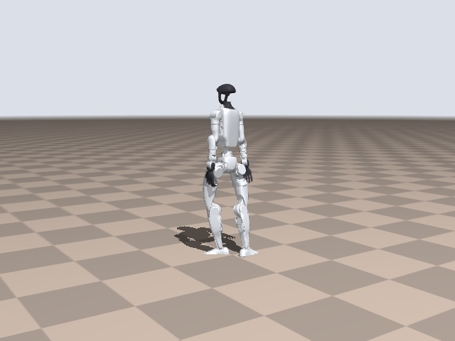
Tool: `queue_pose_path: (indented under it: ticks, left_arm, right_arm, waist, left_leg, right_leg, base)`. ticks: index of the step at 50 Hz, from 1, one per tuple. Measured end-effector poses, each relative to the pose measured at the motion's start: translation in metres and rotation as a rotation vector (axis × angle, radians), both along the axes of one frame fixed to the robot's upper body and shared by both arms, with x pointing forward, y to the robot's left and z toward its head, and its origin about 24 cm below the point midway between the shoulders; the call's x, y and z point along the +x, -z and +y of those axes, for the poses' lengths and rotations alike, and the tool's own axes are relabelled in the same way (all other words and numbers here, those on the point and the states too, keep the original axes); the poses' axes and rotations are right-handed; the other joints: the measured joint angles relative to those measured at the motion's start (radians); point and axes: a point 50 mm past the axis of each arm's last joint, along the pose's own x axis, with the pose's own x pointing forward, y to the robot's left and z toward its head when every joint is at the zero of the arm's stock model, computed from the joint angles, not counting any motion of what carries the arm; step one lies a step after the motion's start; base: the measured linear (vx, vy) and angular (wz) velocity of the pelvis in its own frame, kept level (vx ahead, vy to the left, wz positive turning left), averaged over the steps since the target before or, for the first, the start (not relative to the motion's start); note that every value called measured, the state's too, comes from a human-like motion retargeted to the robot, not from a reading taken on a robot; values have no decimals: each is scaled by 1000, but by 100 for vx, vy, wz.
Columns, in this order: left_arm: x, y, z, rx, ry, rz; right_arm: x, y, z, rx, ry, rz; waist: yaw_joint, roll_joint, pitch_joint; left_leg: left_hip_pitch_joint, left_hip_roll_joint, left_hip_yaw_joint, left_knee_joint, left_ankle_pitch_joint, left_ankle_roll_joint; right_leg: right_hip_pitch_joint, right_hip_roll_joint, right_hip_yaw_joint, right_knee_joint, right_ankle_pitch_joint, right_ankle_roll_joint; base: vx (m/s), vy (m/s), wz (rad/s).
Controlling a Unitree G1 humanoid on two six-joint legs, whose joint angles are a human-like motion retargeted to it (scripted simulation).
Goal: Upper body actions
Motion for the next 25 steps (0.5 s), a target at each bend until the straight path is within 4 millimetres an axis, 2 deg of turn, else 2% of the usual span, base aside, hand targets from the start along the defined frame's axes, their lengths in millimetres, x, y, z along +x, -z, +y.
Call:
queue_pose_path:
  ticks: [3, 5, 7, 10, 12, 16, 21, 23, 25]
  left_arm:
    - [-14, 1, 0, -13, -93, 49]
    - [-22, 1, 1, -3, -132, 57]
    - [-30, 1, 4, 3, -139, 64]
    - [-36, 0, 16, 37, -109, 91]
    - [-40, -1, 23, 73, -116, 109]
    - [-53, -4, 34, 98, -145, 159]
    - [-63, -5, 36, 103, -154, 206]
    - [-65, -5, 35, 82, -141, 205]
    - [-62, -6, 40, 54, -83, 192]
  right_arm:
    - [5, 0, -5, -11, 16, -35]
    - [12, -1, -10, -17, 21, -79]
    - [17, -1, -13, -23, 7, -106]
    - [30, 0, -10, -15, 20, -143]
    - [38, 1, -5, 17, 18, -162]
    - [48, 2, 3, 53, -43, -185]
    - [49, 3, 5, 57, -119, -188]
    - [45, 3, 5, 54, -135, -174]
    - [41, 3, 6, 57, -141, -161]
  waist:
    - [14, 80, 6]
    - [-9, 142, 19]
    - [-49, 165, 26]
    - [-70, 155, 43]
    - [-53, 142, 57]
    - [-82, 116, 68]
    - [-89, 27, 93]
    - [-84, -7, 109]
    - [-89, -30, 130]
  left_leg:
    - [5, 20, -134, -16, 8, 13]
    - [31, 36, -218, -24, 10, 16]
    - [40, 20, -304, -28, 15, 22]
    - [36, -14, -394, -29, 32, 23]
    - [42, -24, -420, -40, 45, 10]
    - [38, -52, -523, -51, 61, 1]
    - [51, -149, -600, -64, 78, 30]
    - [73, -193, -616, -74, 79, 48]
    - [105, -224, -638, -82, 82, 54]
  right_leg:
    - [56, 0, 44, 98, 144, -95]
    - [77, -5, 155, 197, 199, -176]
    - [6, -51, 390, 354, 140, -143]
    - [-154, -76, 711, 552, 27, -83]
    - [-201, -25, 844, 536, -28, -91]
    - [-268, 58, 965, 452, -124, -126]
    - [-342, 104, 1116, 250, -193, -99]
    - [-352, 92, 1103, 146, -176, -97]
    - [-356, 88, 1100, 89, 4, -156]
  base:
    - [44, 38, 182]
    - [46, 39, 206]
    - [48, 30, 203]
    - [23, 8, 150]
    - [18, -3, 85]
    - [18, -12, 127]
    - [13, -12, 103]
    - [13, -7, 69]
    - [16, -4, 59]
